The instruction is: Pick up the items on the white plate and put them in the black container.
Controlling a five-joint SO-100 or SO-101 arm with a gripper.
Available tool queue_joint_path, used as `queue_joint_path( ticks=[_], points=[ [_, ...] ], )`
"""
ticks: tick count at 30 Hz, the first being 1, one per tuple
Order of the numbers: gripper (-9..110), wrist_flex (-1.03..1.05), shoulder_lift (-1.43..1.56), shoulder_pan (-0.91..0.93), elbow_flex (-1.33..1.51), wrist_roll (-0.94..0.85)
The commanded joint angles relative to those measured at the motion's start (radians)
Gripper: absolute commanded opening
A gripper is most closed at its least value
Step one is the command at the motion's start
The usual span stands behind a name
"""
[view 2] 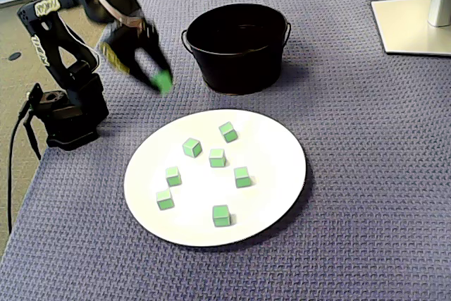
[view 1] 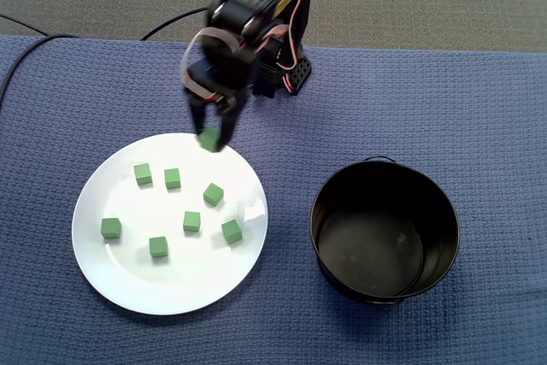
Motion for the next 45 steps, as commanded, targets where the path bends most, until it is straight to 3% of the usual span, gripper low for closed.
queue_joint_path(
  ticks=[1,7,13,16,26,33,36,39,45],
  points=[
    [0,-0.003,0.104,-0.198,-0.235,0.233],
    [0,-0.196,0.153,-0.511,-0.373,0.465],
    [0,-0.357,-0.08,-0.773,-0.374,0.235],
    [0,-0.434,-0.206,-0.857,-0.307,0.245],
    [0,-0.703,-0.462,-0.894,0.103,0.273],
    [1,-0.861,-0.575,-0.857,0.153,0.236],
    [19,-0.851,-0.569,-0.85,0.143,0.275],
    [28,-0.765,-0.514,-0.842,0.1,0.262],
    [27,-0.37,-0.291,-0.79,-0.163,0.176]
  ],
)
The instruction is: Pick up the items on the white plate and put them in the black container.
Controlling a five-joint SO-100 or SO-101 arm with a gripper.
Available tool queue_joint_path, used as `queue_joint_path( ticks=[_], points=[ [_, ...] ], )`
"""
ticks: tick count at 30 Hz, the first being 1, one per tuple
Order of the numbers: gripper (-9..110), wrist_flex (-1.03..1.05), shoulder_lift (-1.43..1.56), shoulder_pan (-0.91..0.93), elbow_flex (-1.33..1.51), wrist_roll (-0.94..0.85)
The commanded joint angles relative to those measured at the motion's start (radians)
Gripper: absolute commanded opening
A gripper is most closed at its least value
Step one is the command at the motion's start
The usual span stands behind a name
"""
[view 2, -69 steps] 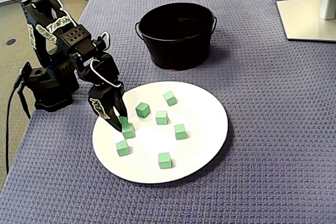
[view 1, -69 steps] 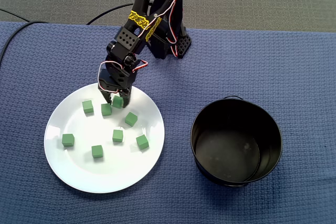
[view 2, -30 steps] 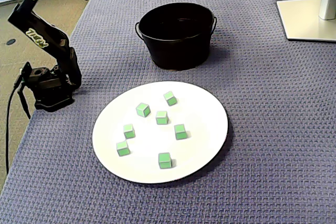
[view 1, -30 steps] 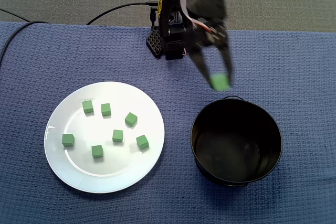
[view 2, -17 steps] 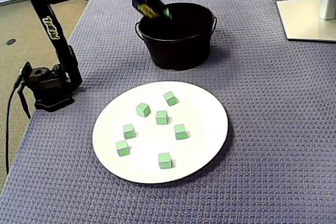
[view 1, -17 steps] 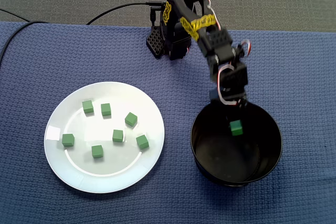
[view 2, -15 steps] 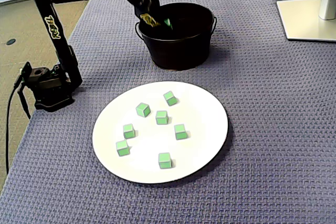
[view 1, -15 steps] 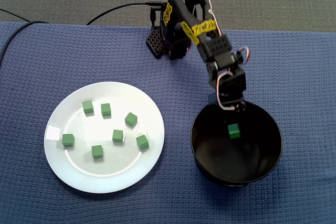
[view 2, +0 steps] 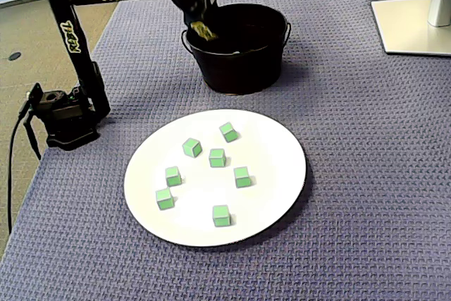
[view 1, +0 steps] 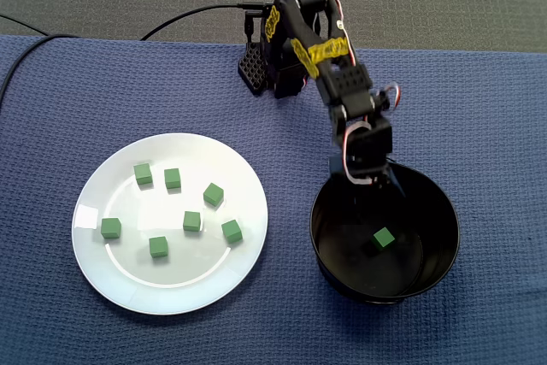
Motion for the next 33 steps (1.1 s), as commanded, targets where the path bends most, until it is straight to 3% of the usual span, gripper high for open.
queue_joint_path(
  ticks=[1,5,10,15,20,26,33],
  points=[
    [26,0.301,0.206,0.063,-0.265,-0.08],
    [26,0.583,0.311,0.218,-0.494,-0.186],
    [27,0.558,0.382,0.495,-0.316,-0.42],
    [28,0.443,0.365,0.68,-0.075,-0.207],
    [25,0.387,0.282,0.736,0.087,-0.029],
    [27,0.193,0.213,0.779,0.247,-0.009],
    [27,0.104,0.003,0.867,0.196,-0.081]
  ],
)
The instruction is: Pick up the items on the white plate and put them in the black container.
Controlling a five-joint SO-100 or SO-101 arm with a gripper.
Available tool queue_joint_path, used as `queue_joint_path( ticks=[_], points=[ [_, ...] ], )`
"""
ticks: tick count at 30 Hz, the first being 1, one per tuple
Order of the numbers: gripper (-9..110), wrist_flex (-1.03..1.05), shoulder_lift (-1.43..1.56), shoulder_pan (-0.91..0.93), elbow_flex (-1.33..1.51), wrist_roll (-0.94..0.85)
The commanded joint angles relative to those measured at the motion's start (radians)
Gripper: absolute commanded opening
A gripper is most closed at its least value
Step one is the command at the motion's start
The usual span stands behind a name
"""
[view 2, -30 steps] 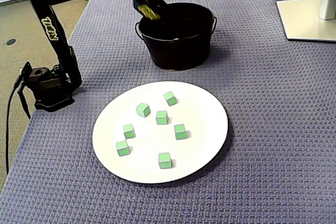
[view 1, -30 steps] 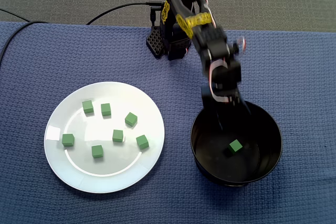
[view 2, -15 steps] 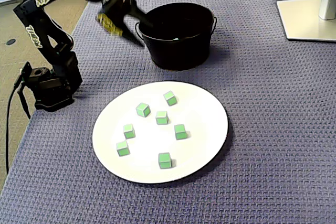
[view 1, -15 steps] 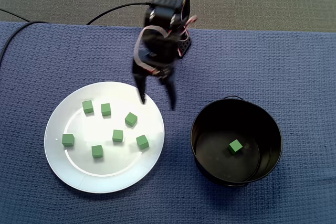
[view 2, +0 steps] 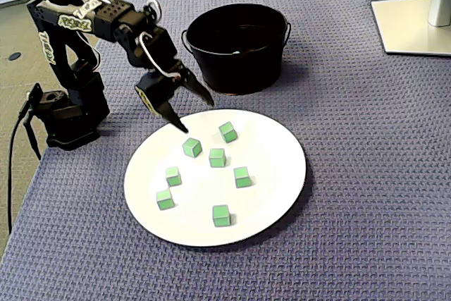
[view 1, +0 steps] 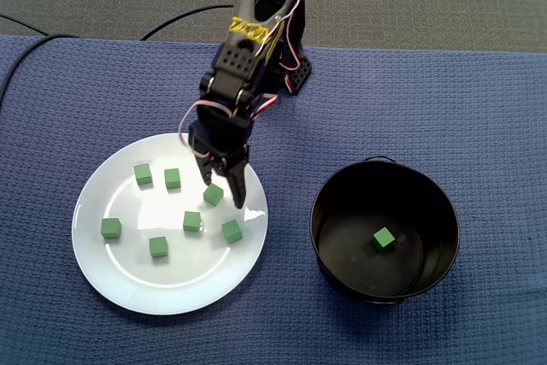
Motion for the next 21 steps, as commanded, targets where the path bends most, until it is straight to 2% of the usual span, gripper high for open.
queue_joint_path(
  ticks=[1,21],
  points=[
    [27,-0.034,-0.092,0.052,-0.055,-0.051],
    [22,-0.066,-0.213,0.075,-0.061,-0.118]
  ],
)
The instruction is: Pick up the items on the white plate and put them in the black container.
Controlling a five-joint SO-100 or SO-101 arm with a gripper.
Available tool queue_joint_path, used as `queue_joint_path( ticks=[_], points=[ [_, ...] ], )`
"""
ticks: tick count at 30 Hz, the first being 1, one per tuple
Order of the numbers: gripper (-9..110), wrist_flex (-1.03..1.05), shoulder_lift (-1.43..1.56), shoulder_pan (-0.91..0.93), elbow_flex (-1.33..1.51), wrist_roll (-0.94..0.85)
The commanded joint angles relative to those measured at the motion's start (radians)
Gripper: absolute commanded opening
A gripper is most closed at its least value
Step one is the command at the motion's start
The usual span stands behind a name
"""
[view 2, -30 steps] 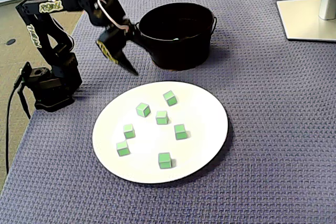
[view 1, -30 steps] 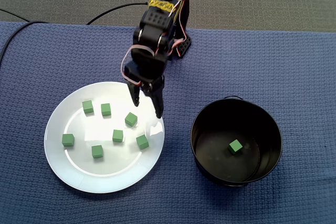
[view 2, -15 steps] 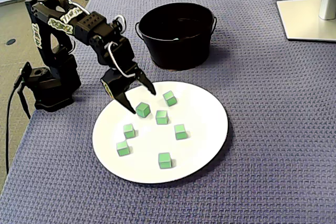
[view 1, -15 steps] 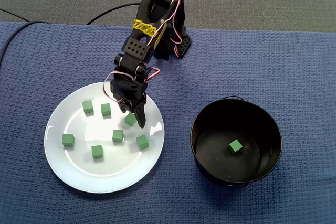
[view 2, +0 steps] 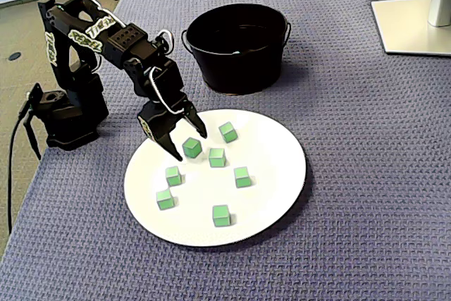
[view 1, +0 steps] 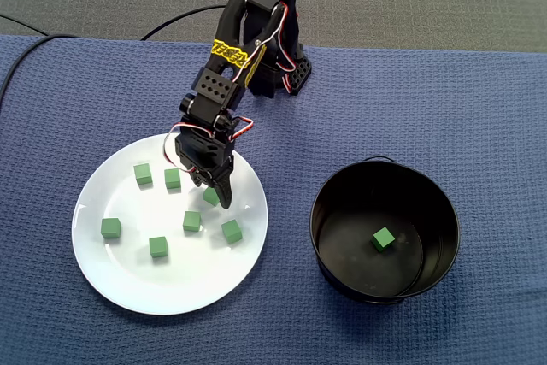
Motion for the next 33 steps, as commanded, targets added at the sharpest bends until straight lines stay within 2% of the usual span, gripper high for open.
queue_joint_path(
  ticks=[1,12,22,28,33],
  points=[
    [21,-0.026,0.002,0.0,-0.028,-0.015],
    [0,-0.069,-0.002,0.0,0.014,-0.018],
    [0,-0.018,0.08,-0.002,0.003,0.009],
    [0,0.13,0.299,0.014,-0.147,0.08],
    [0,0.207,0.541,-0.058,-0.242,0.138]
  ],
)
